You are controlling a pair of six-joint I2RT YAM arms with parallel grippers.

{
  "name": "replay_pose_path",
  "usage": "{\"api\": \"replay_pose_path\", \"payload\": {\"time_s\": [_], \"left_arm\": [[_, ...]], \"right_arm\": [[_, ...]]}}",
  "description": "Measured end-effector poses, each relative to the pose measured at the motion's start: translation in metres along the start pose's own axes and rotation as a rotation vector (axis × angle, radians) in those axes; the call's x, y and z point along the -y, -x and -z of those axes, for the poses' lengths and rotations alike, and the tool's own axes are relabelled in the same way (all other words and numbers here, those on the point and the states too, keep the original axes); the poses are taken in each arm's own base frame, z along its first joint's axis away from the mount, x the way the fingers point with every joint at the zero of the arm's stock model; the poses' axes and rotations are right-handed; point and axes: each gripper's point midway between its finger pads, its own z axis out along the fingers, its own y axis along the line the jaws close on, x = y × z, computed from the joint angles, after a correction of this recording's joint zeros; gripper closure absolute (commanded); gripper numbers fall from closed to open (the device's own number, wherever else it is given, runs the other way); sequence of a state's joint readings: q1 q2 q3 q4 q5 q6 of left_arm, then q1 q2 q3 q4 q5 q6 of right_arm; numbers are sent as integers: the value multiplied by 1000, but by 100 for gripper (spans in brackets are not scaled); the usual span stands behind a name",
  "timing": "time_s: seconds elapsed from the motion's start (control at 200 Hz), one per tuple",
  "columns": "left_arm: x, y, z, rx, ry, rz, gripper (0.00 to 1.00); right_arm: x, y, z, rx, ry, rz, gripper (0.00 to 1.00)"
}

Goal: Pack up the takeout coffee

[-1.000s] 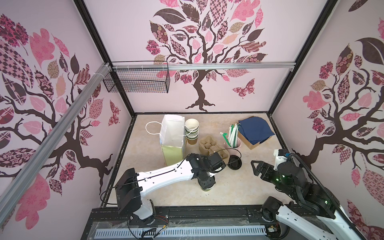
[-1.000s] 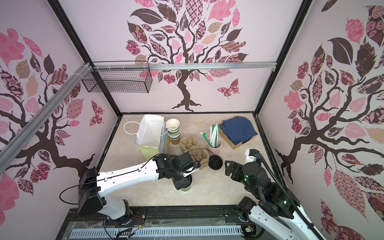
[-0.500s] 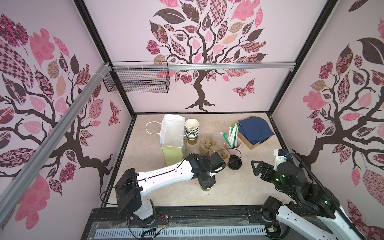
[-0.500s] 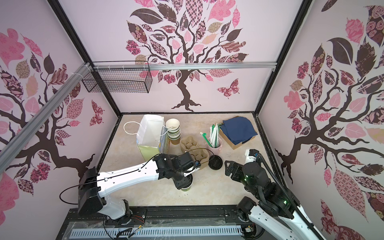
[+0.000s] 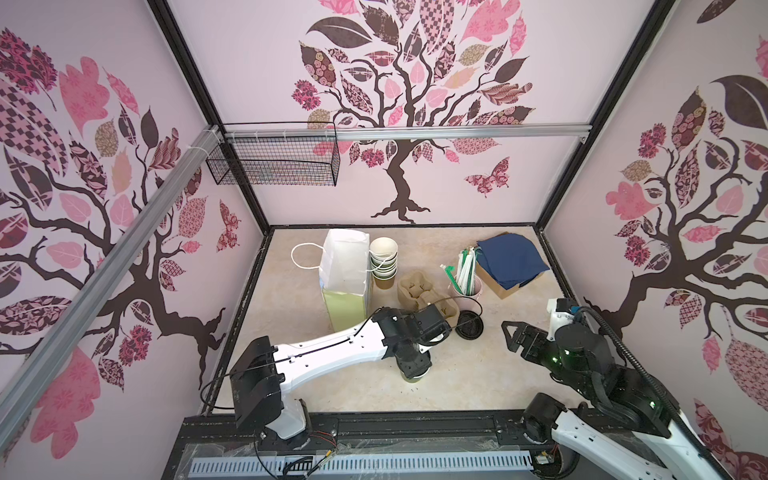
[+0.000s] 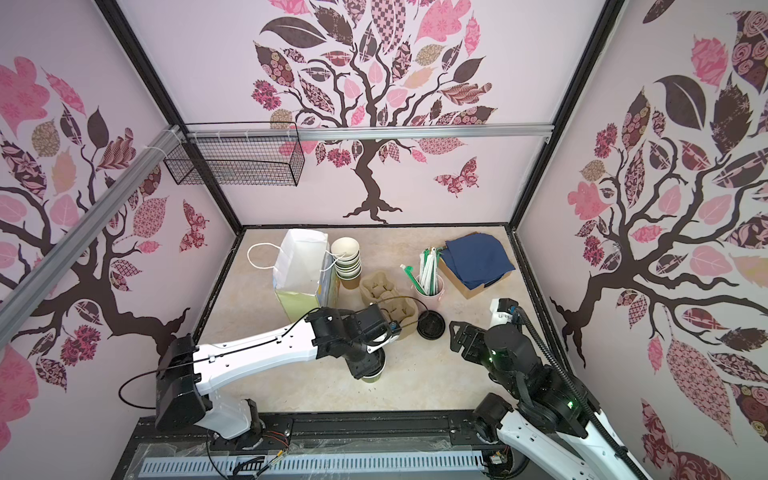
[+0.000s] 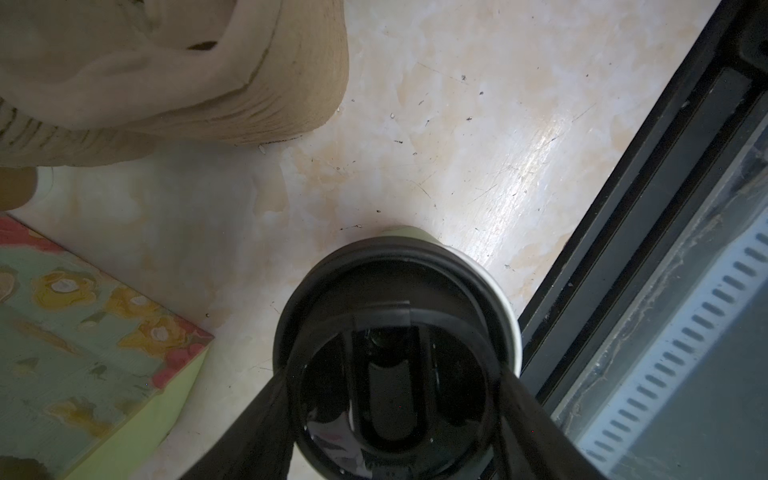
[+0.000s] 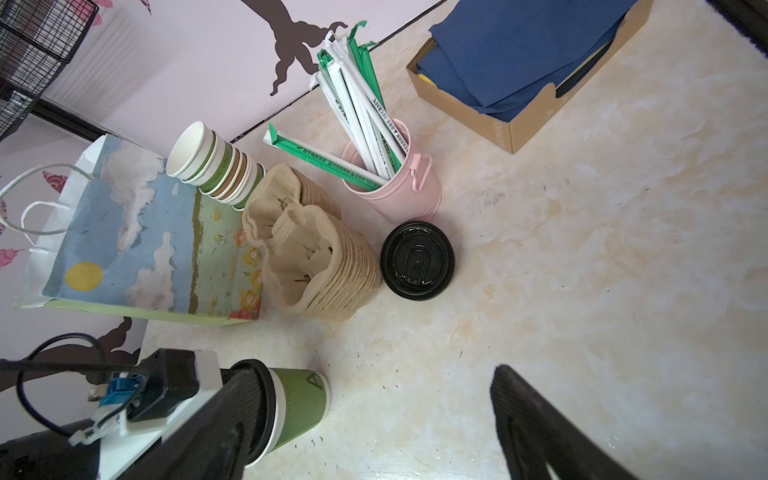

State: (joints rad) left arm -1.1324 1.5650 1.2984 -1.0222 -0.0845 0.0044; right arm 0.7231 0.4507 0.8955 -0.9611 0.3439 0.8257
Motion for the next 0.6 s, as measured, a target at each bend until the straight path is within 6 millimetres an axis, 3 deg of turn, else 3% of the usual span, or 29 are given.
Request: {"api": "replay_pose_path", "payload": {"time_s": [0.6], "left_arm": [[-2, 2, 13, 38, 6, 9, 36]], "right_arm": [[0, 0, 0, 0, 1, 2, 10]]}}
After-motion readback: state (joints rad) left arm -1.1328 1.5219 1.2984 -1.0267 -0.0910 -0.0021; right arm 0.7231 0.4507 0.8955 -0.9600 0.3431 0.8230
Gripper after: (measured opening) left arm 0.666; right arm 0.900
